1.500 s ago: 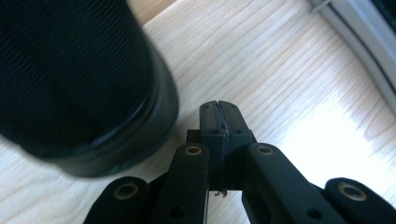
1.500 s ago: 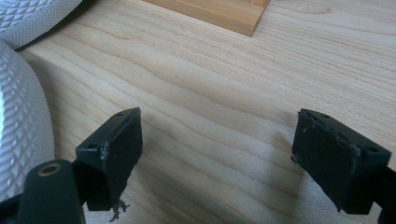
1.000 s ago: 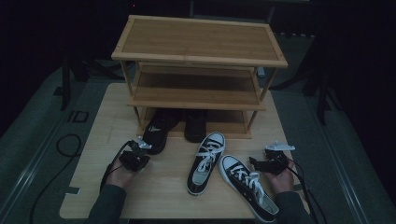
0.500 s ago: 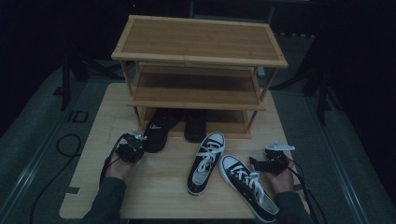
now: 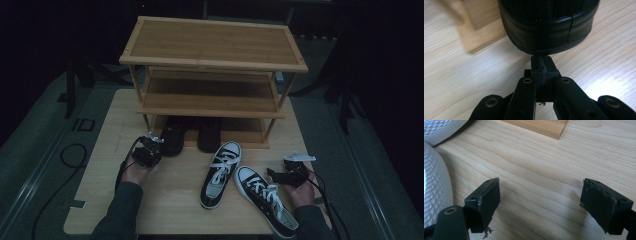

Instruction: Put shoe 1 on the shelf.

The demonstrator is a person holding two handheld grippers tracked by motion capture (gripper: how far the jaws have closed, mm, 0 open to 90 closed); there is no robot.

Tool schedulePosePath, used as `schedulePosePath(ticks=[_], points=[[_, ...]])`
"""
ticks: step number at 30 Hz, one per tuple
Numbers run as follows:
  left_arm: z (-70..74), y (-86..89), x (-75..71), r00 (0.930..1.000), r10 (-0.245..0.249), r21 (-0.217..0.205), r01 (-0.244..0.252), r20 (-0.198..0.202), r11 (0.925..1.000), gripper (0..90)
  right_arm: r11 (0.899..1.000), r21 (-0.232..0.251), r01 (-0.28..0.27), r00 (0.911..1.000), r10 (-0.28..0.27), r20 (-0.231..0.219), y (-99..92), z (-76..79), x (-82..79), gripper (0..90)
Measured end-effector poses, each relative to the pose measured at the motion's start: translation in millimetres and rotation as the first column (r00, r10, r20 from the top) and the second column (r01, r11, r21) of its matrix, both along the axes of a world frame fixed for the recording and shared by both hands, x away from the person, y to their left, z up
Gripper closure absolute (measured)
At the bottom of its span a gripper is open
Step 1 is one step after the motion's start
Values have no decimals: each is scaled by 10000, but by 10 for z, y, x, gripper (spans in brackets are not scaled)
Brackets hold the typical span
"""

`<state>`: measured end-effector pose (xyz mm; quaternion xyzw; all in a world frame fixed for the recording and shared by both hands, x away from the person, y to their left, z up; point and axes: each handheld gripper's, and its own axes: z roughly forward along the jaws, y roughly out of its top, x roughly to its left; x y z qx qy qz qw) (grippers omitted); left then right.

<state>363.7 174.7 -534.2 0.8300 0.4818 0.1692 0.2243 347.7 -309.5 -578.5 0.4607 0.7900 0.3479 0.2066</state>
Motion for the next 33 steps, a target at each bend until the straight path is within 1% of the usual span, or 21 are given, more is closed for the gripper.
schedulePosePath(ticks=[8,12,15,18,20,22,26,29,31,33], points=[[-60,-261,110,9988,-412,133,416,-251,9990,900,10000,-1,-2,10000,2,0,0,0,0,157],[-43,-373,152,9978,-583,194,590,-314,9981,900,10000,2,3,10000,-3,-4,0,0,0,157],[-30,-434,194,9974,-626,150,631,-355,9979,900,10000,-1,0,10000,0,0,0,0,0,157],[-4,-468,221,9977,-608,76,610,-286,9981,900,10000,-2,-1,10000,1,1,0,0,0,157],[21,-475,230,9977,-598,149,603,-308,9981,900,10000,-2,0,10000,0,-1,0,0,0,157],[23,-465,237,9977,-593,135,597,-314,9981,900,10000,-1,0,10000,0,-2,0,0,0,157],[15,-463,257,9987,-413,36,414,-297,9991,900,10000,-4,-2,10000,2,0,0,0,0,157],[16,-459,255,9986,-421,31,422,-305,9991,900,10000,-5,-1,10000,1,1,1,0,0,157],[12,-446,248,9987,-434,-100,432,-275,9990,899,10000,-2,-1,10000,1,-1,1,0,0,157],[5,-443,231,9984,-493,-221,486,-288,9986,871,10000,-2,-3,10000,3,0,1,0,0,157]])
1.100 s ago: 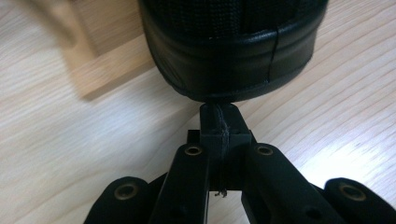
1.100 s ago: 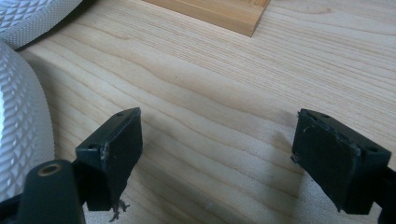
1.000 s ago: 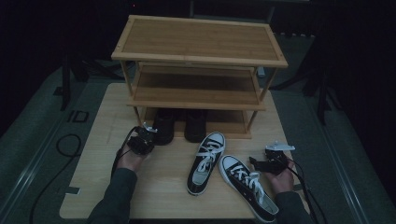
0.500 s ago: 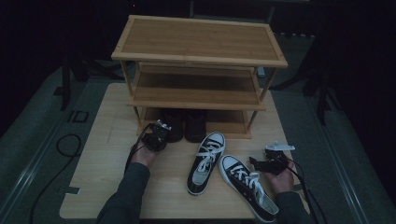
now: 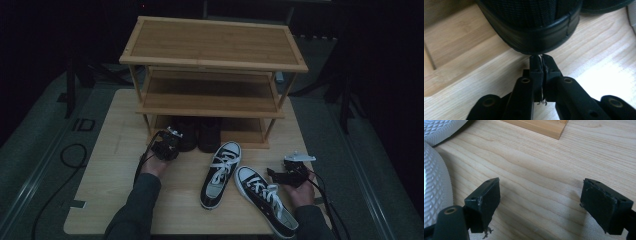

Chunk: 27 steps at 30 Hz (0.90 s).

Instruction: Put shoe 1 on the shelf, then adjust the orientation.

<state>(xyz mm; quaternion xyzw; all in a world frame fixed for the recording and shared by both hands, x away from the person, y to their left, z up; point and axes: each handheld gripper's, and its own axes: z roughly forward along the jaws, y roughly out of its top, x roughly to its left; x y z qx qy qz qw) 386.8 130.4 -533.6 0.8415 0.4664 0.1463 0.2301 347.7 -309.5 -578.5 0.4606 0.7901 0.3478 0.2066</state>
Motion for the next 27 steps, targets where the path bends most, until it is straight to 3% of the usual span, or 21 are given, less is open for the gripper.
schedulePosePath(ticks=[9,18,27], points=[[10,-12,-75,9997,-235,-212,236,57,9995,739,10000,2,0,10000,0,-1,0,0,0,156],[28,36,-111,9997,-236,-454,237,27,9987,719,10000,1,-2,10000,2,2,0,0,0,157],[32,7,-213,9981,-595,-487,601,129,9970,703,10000,1,-1,10000,1,0,0,0,0,157]])
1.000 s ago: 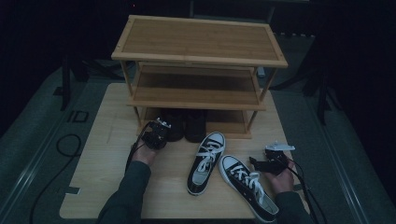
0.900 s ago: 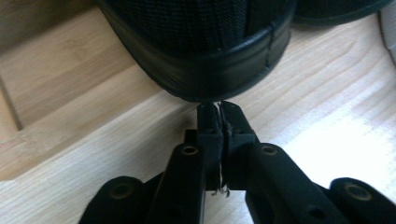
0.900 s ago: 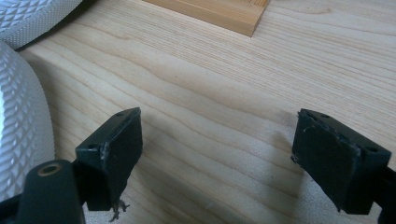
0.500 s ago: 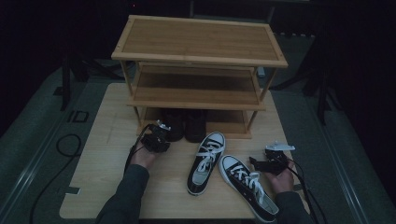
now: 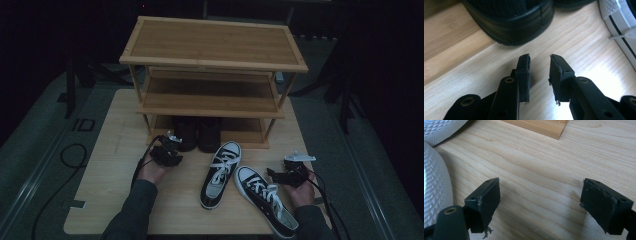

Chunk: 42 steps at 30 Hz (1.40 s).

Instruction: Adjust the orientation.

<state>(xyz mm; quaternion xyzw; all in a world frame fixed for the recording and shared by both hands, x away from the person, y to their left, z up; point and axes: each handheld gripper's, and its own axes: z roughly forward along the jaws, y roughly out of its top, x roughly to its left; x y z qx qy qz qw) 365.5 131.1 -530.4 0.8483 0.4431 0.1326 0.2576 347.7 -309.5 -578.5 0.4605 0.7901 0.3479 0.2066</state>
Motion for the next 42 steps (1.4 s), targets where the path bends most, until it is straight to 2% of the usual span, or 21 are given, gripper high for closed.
schedulePosePath(ticks=[6,12,27,35,39,42], points=[[-35,-32,-62,9996,-265,-170,263,-70,9995,703,10000,-4,5,10000,-5,3,1,0,-1,159],[-50,-131,-132,9968,-800,-363,796,-86,9962,708,10000,-11,15,10000,-15,9,0,0,-3,159],[-81,-482,-208,9769,-2132,-428,2124,-146,9762,770,10000,-3,19,10000,-19,4,0,0,-3,159],[-105,-583,-249,9683,-2488,-395,2478,-226,9680,790,10000,9,-60,10000,60,2,-11,1,-14,169],[-116,-612,-260,9650,-2609,-355,2600,-257,9650,796,10000,30,-70,10000,70,-10,-27,9,-33,210],[-127,-624,-265,9646,-2624,-360,2614,-276,9646,796,10000,-51,-69,9999,69,-122,-46,46,-56,349]])
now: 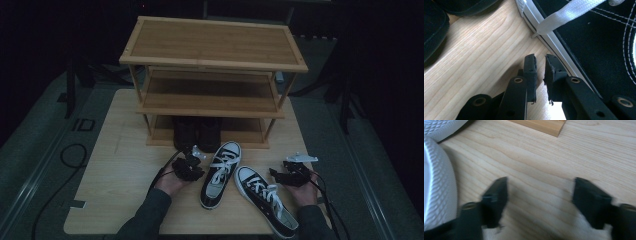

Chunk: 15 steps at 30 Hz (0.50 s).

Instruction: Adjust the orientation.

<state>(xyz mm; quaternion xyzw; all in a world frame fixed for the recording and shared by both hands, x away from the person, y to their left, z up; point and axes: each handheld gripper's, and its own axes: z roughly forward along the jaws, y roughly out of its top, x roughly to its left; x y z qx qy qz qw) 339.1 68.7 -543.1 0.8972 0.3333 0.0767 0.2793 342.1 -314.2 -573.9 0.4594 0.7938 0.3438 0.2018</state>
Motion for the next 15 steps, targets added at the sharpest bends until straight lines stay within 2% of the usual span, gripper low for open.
schedulePosePath(ticks=[2,4,9,15], points=[[-9,-3,-2,10000,-14,11,14,-14,10000,796,9998,138,-111,9999,111,-50,-15,31,-22,381],[-17,-9,-6,10000,-4,0,4,-29,10000,796,9985,498,-234,9997,235,-24,-24,79,-47,384],[-17,-29,-24,10000,-68,-47,68,-14,10000,794,9906,1114,-794,9968,784,137,11,244,-140,395],[-26,-54,-30,9999,-112,8,112,-37,9999,791,9755,1183,-1857,9826,1833,305,181,416,-236,429]])
